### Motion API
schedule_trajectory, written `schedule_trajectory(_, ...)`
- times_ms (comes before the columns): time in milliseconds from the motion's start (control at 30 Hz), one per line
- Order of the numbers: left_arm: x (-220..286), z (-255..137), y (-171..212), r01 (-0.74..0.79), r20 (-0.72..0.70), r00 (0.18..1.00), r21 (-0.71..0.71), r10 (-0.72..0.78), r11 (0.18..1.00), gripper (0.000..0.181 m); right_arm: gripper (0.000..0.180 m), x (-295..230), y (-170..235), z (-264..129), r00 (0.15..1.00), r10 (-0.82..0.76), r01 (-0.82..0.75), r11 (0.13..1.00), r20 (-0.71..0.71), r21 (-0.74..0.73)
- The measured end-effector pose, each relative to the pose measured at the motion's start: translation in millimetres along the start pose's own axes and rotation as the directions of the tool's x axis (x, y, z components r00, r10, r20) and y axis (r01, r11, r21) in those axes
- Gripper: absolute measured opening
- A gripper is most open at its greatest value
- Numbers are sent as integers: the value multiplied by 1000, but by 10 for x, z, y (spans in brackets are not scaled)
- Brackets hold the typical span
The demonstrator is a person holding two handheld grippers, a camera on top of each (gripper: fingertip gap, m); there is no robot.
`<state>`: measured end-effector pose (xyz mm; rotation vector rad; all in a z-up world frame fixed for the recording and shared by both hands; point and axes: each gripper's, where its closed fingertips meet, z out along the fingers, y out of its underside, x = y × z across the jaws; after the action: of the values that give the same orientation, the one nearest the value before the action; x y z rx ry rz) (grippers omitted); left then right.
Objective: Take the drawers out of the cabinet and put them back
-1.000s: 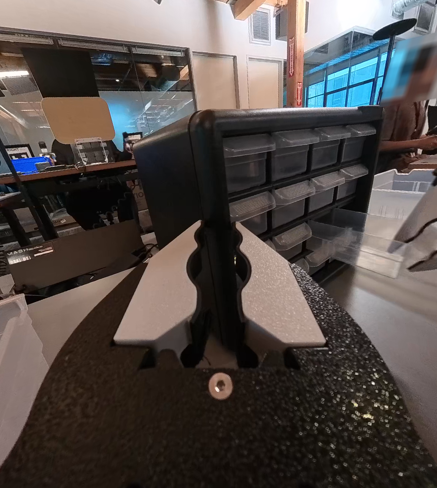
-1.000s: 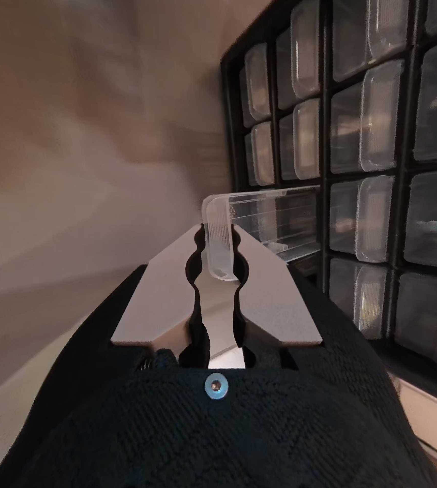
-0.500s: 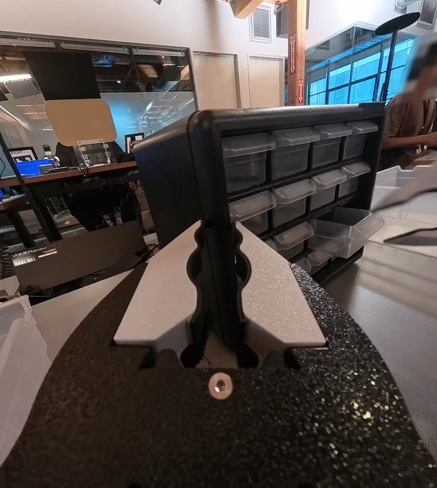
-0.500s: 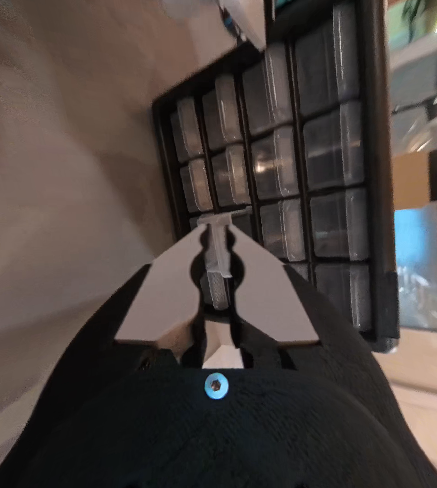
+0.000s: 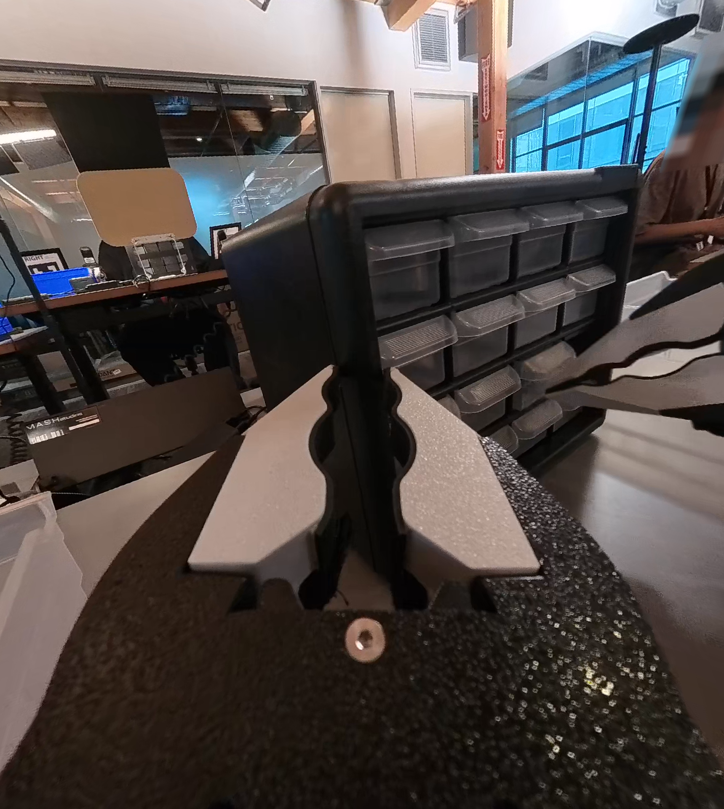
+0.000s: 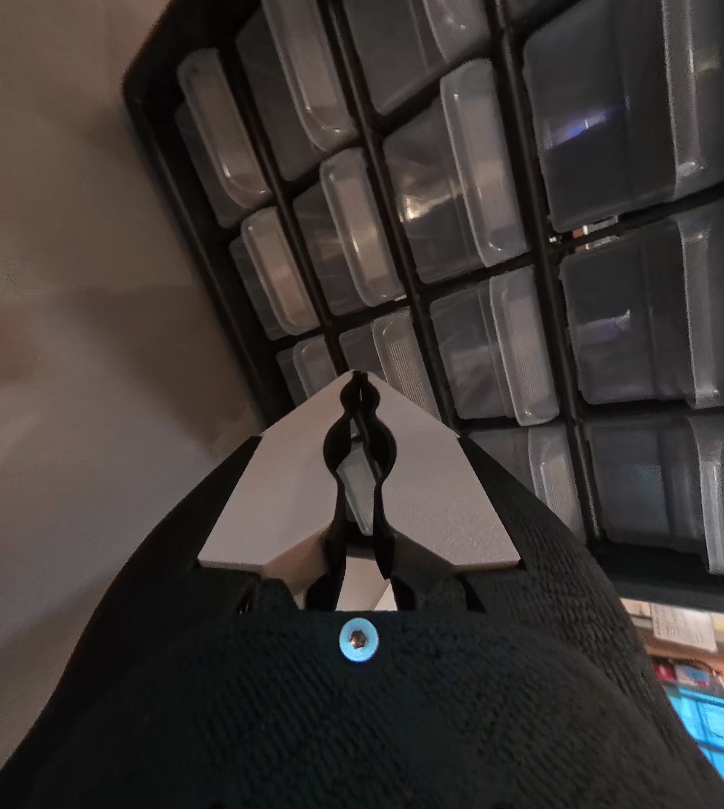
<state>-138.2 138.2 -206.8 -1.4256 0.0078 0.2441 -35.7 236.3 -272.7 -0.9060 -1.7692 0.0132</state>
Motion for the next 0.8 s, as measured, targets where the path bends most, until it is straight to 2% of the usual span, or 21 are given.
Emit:
schedule_trajectory(33,0,0,0,3,0,1000,0,-3,1000,18,0,12,-2,30,1000,14,-14,1000,-5,-1)
schedule_trajectory(233,1,3,0,7,1,1000,2,-7,1000,18,0,-45,-48,65,994,90,-90,996,-70,0)
schedule_trajectory(333,2,4,-2,-1,6,1000,3,1,1000,18,0,-220,-271,-101,977,203,-190,968,-66,163)
schedule_trajectory(433,-8,-13,-52,-29,29,999,30,28,999,19,0,-269,-367,-236,962,228,-182,944,-148,275)
schedule_trajectory(567,-5,-87,-133,-211,92,974,54,206,976,24,0,-267,-461,-397,956,230,-145,911,-183,387)
schedule_trajectory(667,78,-224,-366,-301,115,949,72,292,951,32,0,-213,-390,-404,944,278,-191,899,-177,393)
schedule_trajectory(733,143,-395,-604,-272,106,959,101,261,957,39,0,-163,-331,-395,933,314,-227,892,-176,390)
schedule_trajectory(800,144,-597,-782,-272,123,959,144,255,952,38,1,-110,-302,-424,917,361,-267,871,-169,413)
